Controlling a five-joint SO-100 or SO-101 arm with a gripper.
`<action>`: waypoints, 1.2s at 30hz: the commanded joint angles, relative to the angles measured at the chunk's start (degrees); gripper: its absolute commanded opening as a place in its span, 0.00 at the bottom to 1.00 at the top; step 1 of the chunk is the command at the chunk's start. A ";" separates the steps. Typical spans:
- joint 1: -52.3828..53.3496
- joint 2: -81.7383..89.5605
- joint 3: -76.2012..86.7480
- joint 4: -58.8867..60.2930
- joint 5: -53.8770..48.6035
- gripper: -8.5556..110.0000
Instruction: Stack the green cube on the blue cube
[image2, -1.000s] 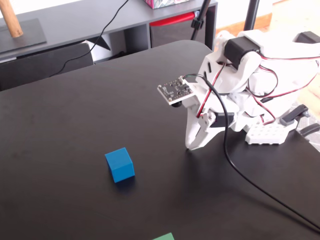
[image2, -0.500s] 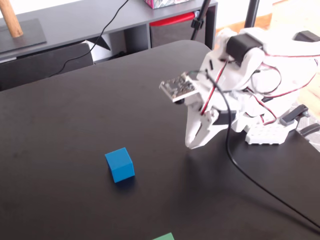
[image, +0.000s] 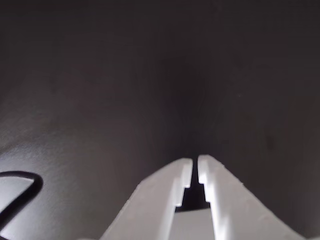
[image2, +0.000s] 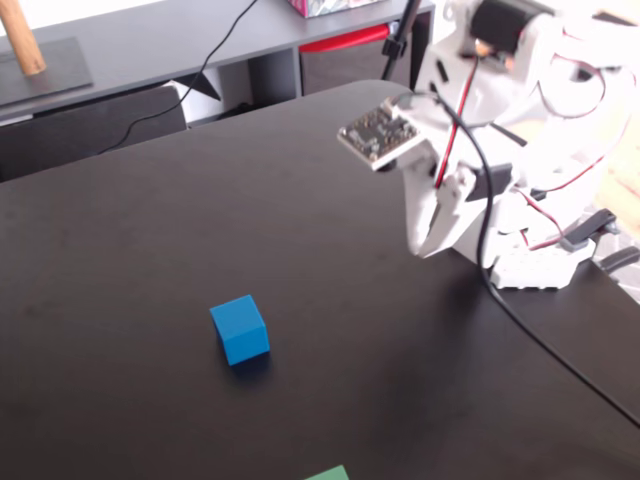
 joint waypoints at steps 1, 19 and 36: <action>-3.52 -11.43 -13.97 1.93 3.43 0.07; -20.92 -51.24 -49.48 0.09 27.69 0.07; -21.09 -77.43 -72.42 -6.15 33.84 0.07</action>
